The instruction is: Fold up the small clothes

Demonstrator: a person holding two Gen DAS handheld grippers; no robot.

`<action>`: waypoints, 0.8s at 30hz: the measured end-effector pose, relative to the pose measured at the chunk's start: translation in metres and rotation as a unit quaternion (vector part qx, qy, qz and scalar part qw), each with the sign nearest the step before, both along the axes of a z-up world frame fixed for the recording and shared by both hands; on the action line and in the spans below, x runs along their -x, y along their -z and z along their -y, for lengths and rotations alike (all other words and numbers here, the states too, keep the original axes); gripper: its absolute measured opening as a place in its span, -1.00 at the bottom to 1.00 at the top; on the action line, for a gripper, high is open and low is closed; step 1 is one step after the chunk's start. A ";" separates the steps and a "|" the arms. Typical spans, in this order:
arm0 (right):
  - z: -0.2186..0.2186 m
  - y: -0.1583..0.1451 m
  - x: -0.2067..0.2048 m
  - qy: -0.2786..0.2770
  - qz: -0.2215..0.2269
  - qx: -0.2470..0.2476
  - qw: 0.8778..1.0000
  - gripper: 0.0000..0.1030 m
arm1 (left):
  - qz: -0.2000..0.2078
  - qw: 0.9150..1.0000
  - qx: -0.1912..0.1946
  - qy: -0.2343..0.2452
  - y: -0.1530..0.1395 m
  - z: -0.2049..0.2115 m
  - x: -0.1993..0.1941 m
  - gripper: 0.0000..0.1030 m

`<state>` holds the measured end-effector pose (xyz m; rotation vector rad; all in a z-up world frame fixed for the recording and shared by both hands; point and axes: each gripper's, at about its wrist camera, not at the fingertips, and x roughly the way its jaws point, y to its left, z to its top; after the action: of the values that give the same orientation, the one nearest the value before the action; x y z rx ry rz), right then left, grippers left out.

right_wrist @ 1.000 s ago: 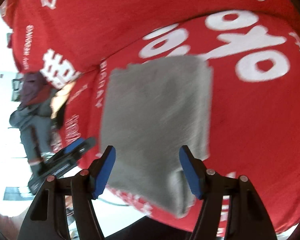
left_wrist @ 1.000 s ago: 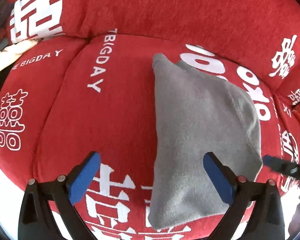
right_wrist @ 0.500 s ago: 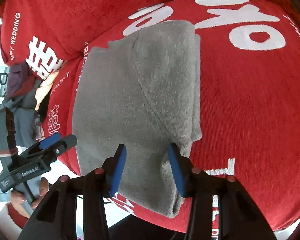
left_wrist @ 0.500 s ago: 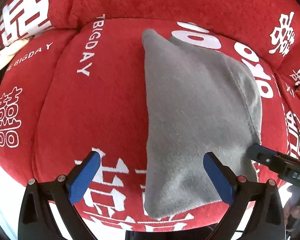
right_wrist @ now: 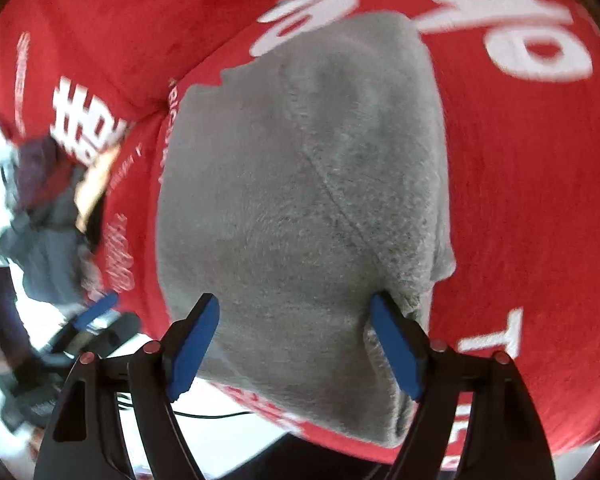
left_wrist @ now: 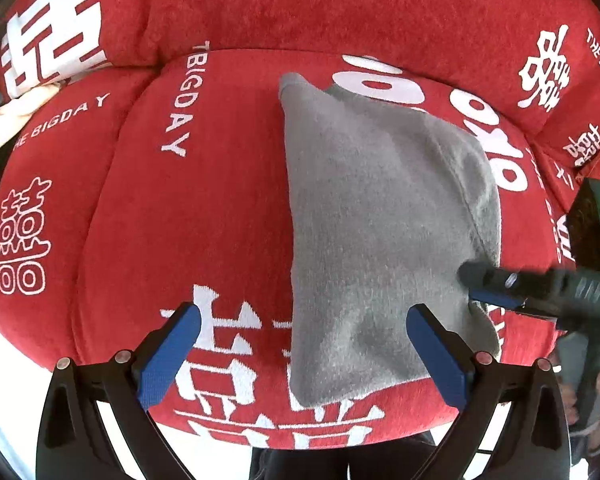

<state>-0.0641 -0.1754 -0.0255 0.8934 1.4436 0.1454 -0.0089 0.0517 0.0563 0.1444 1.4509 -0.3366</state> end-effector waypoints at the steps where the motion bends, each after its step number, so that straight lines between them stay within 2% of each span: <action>1: 0.005 0.004 0.001 0.017 -0.009 -0.027 0.999 0.56 | 0.000 1.000 -0.005 0.001 -0.002 0.001 0.001 1.00; 3: 0.017 0.013 0.007 0.063 -0.025 -0.093 0.993 0.57 | 0.001 1.000 -0.011 0.001 -0.006 0.002 0.002 1.00; 5: 0.023 0.010 0.014 0.085 -0.023 -0.094 0.992 0.53 | 0.000 1.000 -0.015 0.000 -0.011 0.001 0.004 1.00; 8: 0.027 -0.019 0.023 0.079 0.008 -0.035 0.996 0.55 | -0.003 1.000 -0.018 -0.003 -0.019 0.000 0.007 1.00; 10: 0.030 -0.041 0.029 0.083 0.027 0.012 0.996 0.66 | -0.004 1.000 -0.022 -0.003 -0.024 -0.002 0.008 1.00; 12: 0.034 -0.056 0.034 0.092 0.027 0.030 0.995 1.00 | -0.003 1.000 -0.027 -0.001 -0.030 -0.003 0.009 1.00; 20: 0.031 -0.094 0.037 0.059 -0.014 0.112 0.992 1.00 | -0.005 0.999 -0.040 0.004 -0.055 -0.005 0.019 1.00; 24: 0.019 -0.120 0.040 0.026 -0.010 0.180 0.983 1.00 | 0.009 0.998 -0.051 0.019 -0.072 -0.001 0.026 1.00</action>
<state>-0.1043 -0.1949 0.0948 0.6365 1.4069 -0.1614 -0.0352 0.0525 0.1282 0.2585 1.4486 -0.2914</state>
